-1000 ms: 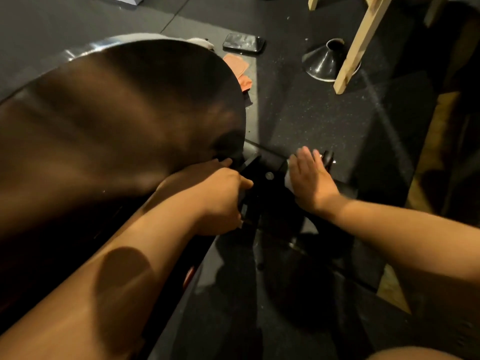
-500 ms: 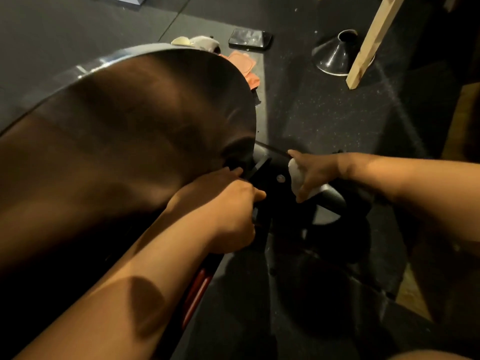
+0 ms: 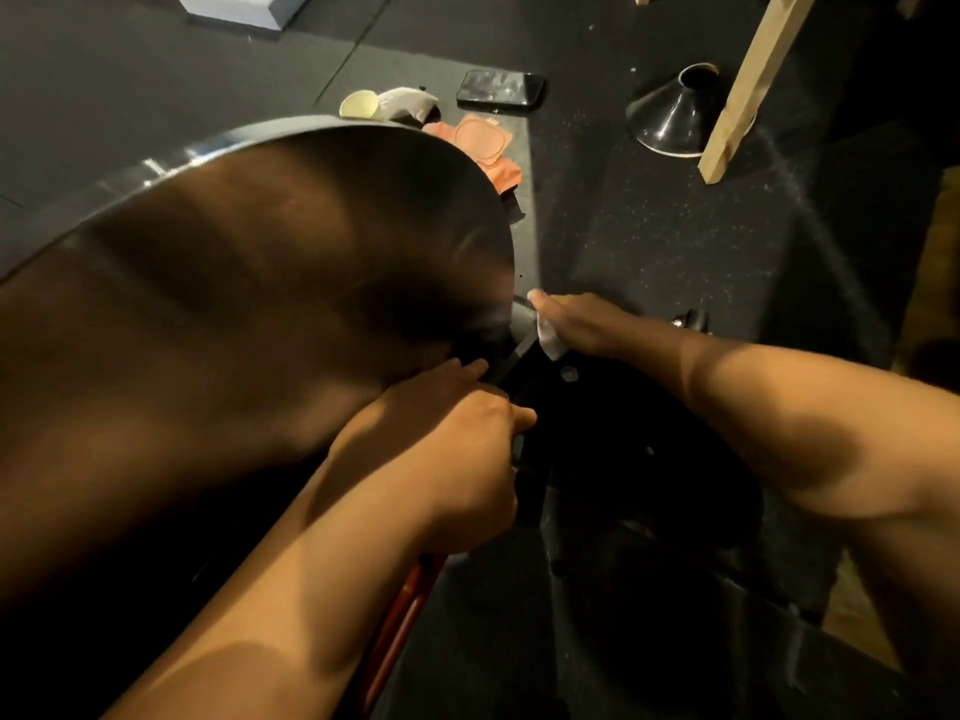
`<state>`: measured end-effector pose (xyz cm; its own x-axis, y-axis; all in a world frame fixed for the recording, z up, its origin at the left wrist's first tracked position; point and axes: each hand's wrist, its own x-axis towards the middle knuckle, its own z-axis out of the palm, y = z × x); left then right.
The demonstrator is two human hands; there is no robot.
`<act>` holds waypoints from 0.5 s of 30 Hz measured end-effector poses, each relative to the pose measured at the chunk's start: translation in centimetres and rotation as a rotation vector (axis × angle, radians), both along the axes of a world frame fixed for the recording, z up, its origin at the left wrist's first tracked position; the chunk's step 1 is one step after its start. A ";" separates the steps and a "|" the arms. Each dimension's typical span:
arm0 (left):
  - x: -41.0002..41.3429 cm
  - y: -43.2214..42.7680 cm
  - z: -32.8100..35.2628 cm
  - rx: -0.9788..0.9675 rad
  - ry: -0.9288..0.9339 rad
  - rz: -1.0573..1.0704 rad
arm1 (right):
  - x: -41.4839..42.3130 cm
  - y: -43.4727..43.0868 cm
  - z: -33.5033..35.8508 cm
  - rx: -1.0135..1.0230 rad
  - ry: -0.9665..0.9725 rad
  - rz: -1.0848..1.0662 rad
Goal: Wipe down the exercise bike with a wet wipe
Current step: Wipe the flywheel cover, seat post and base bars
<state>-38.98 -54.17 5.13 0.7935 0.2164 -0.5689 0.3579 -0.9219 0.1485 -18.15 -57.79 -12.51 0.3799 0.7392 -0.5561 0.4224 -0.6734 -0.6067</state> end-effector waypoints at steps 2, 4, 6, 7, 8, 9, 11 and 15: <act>-0.2 0.1 -0.2 -0.019 -0.012 -0.006 | 0.1 3.0 -0.5 -0.093 0.198 -0.100; -0.3 0.1 -0.6 -0.096 -0.001 0.050 | 0.6 4.6 -1.7 -0.124 0.317 -0.209; -0.4 0.0 -0.7 -0.161 0.016 0.104 | 1.5 4.5 -3.0 -0.137 0.342 -0.243; -0.5 0.0 -0.7 -0.152 0.006 0.094 | 1.6 4.0 -3.3 -0.160 0.339 -0.220; -0.4 0.1 -0.6 -0.135 0.002 0.079 | 1.3 3.1 -2.9 -0.189 0.288 -0.192; -0.3 0.0 -0.5 -0.130 0.001 0.076 | 1.1 2.0 -2.2 -0.197 0.184 -0.143; 0.0 0.0 -0.1 -0.127 0.023 0.060 | 0.3 -0.6 -0.7 -0.104 -0.063 0.044; 0.2 -0.3 0.1 -0.082 0.030 0.035 | -1.5 -8.1 -0.7 0.140 -0.314 0.118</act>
